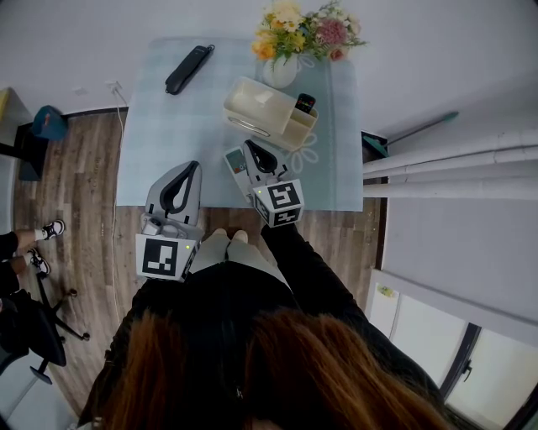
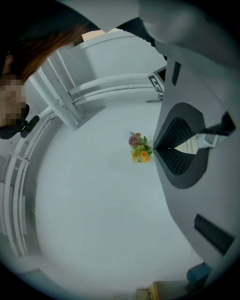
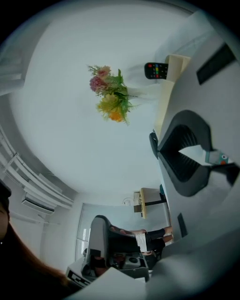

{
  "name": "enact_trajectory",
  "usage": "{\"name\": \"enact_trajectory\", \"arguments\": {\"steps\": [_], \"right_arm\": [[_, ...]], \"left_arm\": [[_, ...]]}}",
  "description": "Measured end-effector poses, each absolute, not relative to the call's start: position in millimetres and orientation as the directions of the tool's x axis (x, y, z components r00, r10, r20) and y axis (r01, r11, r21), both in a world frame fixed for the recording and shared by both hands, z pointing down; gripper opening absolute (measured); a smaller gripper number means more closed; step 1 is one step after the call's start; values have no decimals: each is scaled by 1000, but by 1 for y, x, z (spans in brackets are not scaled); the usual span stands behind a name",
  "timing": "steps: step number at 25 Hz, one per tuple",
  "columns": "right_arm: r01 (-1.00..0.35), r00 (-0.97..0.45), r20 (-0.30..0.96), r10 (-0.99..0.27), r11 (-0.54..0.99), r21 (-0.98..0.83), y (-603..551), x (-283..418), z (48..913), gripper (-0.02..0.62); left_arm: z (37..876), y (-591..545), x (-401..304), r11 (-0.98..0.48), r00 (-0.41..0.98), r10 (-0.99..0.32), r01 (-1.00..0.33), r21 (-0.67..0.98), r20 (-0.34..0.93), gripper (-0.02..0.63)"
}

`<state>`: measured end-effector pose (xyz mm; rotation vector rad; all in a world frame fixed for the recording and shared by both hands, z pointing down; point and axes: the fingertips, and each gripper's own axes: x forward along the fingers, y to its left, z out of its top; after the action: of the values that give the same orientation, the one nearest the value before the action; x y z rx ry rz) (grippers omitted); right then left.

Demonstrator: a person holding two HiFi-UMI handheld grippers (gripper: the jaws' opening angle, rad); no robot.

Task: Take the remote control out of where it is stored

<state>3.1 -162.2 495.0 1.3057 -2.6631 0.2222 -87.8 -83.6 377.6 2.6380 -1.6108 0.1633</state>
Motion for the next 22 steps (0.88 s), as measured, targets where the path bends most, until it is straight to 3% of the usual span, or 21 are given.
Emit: {"name": "enact_trajectory", "arguments": {"steps": [9, 22], "right_arm": [[-788, -614, 79, -786, 615, -5, -145, 4, 428, 14], [-790, -612, 17, -790, 613, -4, -118, 15, 382, 14]], "left_arm": [[378, -86, -89, -454, 451, -886, -891, -12, 107, 5], [377, -89, -94, -453, 450, -888, -891, -9, 93, 5]]}}
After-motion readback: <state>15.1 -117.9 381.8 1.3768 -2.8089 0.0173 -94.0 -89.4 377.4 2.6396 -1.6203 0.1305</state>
